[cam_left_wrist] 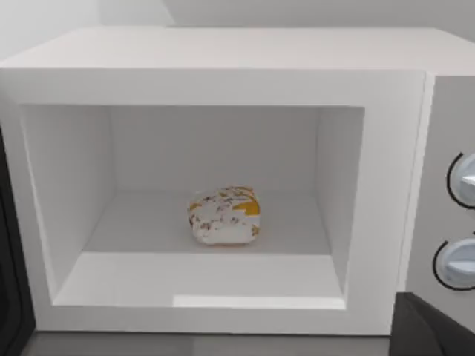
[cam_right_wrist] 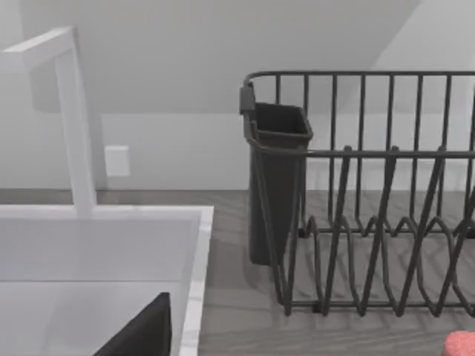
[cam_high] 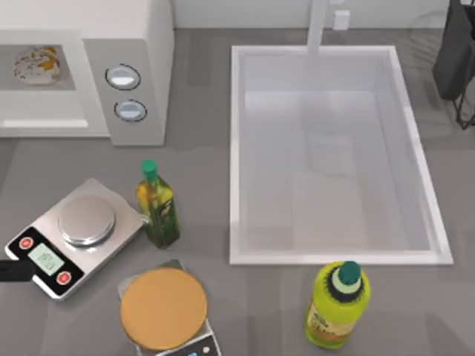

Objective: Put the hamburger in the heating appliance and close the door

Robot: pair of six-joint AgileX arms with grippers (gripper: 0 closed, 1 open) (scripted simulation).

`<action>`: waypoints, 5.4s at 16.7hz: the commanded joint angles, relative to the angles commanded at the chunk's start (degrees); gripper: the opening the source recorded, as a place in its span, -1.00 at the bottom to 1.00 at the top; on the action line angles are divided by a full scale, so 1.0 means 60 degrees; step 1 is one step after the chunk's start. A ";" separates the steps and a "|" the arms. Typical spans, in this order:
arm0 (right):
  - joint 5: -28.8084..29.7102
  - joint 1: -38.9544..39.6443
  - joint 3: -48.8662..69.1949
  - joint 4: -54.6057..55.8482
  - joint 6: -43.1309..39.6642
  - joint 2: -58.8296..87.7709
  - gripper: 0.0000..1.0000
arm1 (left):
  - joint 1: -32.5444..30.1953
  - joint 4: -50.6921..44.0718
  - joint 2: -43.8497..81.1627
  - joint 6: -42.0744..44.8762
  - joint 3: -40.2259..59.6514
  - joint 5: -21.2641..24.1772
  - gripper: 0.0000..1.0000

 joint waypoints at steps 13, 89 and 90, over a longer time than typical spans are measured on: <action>0.0000 0.0000 0.0000 0.0000 0.0000 0.0000 1.00 | -0.1526 0.0896 0.0714 0.0003 -0.0129 -0.1519 -1.00; 0.0000 0.0000 0.0000 0.0000 0.0000 0.0000 1.00 | 1.1001 -0.6696 1.6774 0.8850 1.2592 0.7399 -1.00; 0.0000 0.0000 0.0000 0.0000 0.0000 0.0000 1.00 | 1.1010 -0.6434 1.6857 0.8848 1.2440 0.7402 -1.00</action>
